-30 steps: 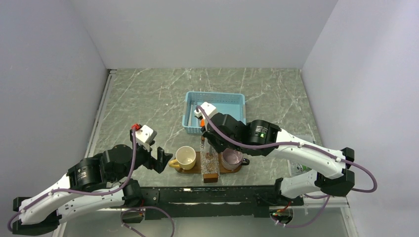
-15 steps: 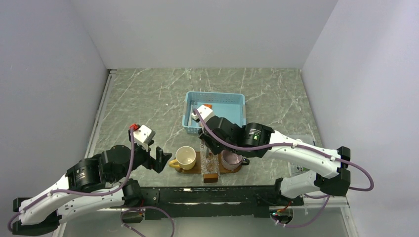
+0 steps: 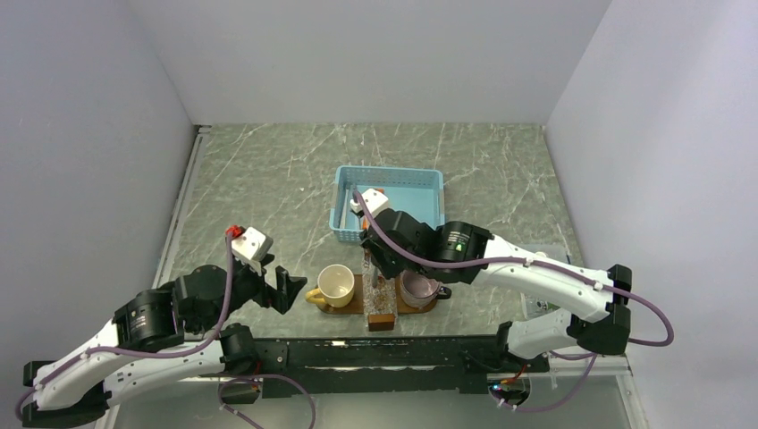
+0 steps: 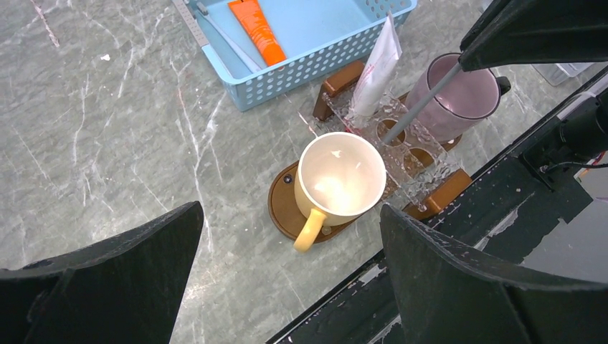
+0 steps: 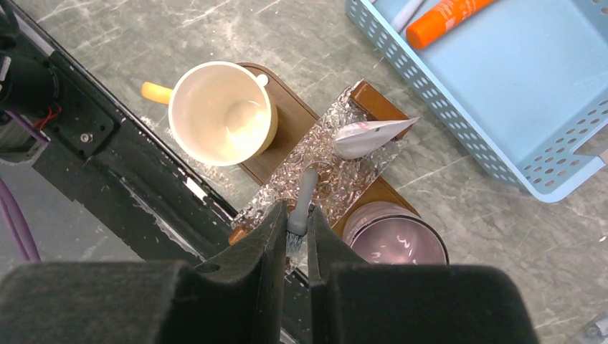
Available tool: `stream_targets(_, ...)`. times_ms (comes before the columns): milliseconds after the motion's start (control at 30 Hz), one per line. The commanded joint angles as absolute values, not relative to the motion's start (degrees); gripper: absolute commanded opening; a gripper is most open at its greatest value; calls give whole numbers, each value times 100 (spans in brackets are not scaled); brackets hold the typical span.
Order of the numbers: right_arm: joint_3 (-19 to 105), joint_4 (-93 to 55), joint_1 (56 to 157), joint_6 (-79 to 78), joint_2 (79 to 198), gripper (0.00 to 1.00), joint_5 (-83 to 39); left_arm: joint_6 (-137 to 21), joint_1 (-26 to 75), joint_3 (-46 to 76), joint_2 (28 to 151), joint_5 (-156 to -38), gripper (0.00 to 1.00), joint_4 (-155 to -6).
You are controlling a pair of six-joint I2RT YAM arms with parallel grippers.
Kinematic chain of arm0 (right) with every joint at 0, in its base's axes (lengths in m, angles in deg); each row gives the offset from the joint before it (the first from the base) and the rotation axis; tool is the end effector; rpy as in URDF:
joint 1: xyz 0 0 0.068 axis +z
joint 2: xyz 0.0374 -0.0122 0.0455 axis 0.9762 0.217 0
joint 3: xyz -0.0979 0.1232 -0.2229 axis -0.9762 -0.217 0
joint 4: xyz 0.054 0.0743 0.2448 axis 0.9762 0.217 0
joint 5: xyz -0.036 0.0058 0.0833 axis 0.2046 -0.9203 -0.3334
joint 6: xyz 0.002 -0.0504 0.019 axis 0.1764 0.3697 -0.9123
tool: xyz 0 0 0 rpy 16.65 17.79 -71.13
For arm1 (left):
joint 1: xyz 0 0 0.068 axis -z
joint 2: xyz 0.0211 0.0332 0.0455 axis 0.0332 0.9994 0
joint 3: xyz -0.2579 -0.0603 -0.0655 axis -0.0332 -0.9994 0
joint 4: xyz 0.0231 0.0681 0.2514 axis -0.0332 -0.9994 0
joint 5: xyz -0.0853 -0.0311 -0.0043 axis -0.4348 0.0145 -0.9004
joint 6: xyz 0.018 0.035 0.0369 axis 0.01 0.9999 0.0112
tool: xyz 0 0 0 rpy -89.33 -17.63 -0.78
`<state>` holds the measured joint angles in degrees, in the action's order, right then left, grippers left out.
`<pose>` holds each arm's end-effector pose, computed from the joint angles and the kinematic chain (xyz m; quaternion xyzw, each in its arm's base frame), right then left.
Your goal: Prepare toiletry sets of a toothbrush and toothpaste on the tray
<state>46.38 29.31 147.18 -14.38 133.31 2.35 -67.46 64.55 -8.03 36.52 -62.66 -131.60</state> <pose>0.1039 0.2511 0.3658 -0.3300 0.8564 0.1680 0.3598 0.0402 -0.0534 0.3380 0.1974 0.7932 -0.2424 0.5226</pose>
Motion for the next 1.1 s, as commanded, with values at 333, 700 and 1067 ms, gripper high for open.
stream_targets(333, 5060, 3253, 14583, -2364, 13703, 0, 471, -6936, 6480, -739, 3624, -6191, 99, -13306)
stream_targets(700, 5477, 3702, 14586, -2880, 14225, 0, 621, -6996, 6472, -749, 3660, -6264, 99, -13373)
stream_targets(1067, 5647, 3944, 14602, -3331, 14287, 0, 832, -6997, 6477, -765, 3570, -6359, 99, -13369)
